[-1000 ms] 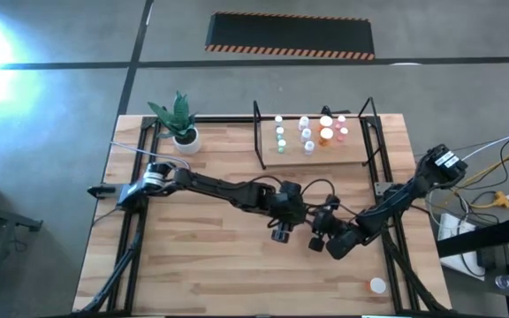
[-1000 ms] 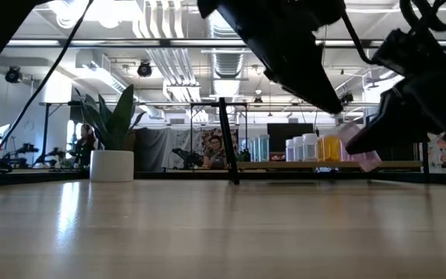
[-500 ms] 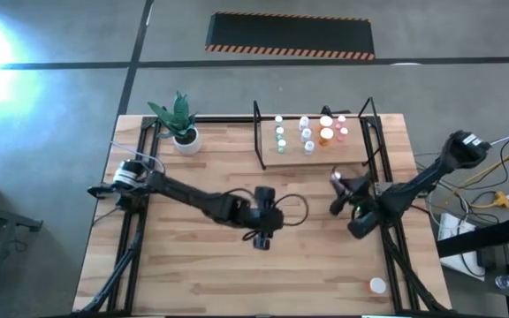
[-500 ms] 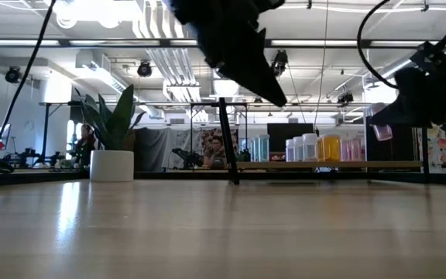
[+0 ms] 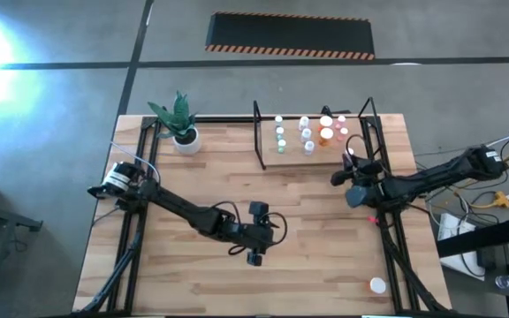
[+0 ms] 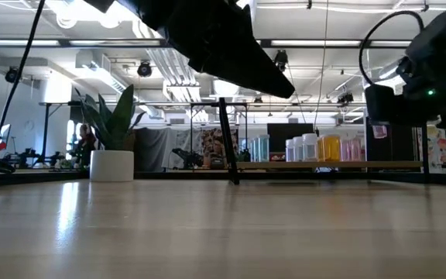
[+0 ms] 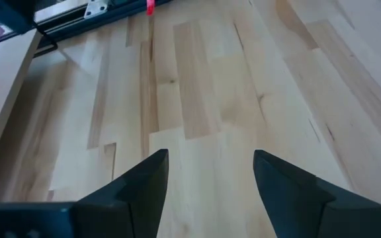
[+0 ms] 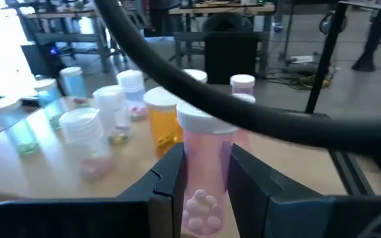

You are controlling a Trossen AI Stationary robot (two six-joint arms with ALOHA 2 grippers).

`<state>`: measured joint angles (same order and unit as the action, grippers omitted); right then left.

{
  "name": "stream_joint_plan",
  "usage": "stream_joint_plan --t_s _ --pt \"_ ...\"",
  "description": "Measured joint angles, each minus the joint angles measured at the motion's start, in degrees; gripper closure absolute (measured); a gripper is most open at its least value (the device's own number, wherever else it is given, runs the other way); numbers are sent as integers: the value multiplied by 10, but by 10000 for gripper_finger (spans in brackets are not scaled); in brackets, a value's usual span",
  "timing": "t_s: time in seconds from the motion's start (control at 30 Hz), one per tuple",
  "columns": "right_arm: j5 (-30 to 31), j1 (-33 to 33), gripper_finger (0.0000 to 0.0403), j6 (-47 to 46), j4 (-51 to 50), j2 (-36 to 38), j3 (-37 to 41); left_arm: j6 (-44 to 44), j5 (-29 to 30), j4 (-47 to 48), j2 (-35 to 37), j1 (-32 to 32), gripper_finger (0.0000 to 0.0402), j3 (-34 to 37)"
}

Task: Pick and place medicine bottles onto shelf by color
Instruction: Put the pink pill bottle on the shelf aligned with the other pink pill bottle

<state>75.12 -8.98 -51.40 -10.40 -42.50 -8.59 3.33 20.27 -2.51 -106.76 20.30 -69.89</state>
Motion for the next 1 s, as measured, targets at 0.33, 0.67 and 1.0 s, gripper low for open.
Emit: stream_joint_plan --t_s 0.33,0.67,1.0 --pt "-32 88 323 19 69 -54 15 0 0 -1 0 0 197 0" --pt "-66 121 316 19 118 -136 16 0 0 -1 0 0 197 0" --pt "-77 150 308 19 156 -187 16 -1 0 -1 0 0 197 0"
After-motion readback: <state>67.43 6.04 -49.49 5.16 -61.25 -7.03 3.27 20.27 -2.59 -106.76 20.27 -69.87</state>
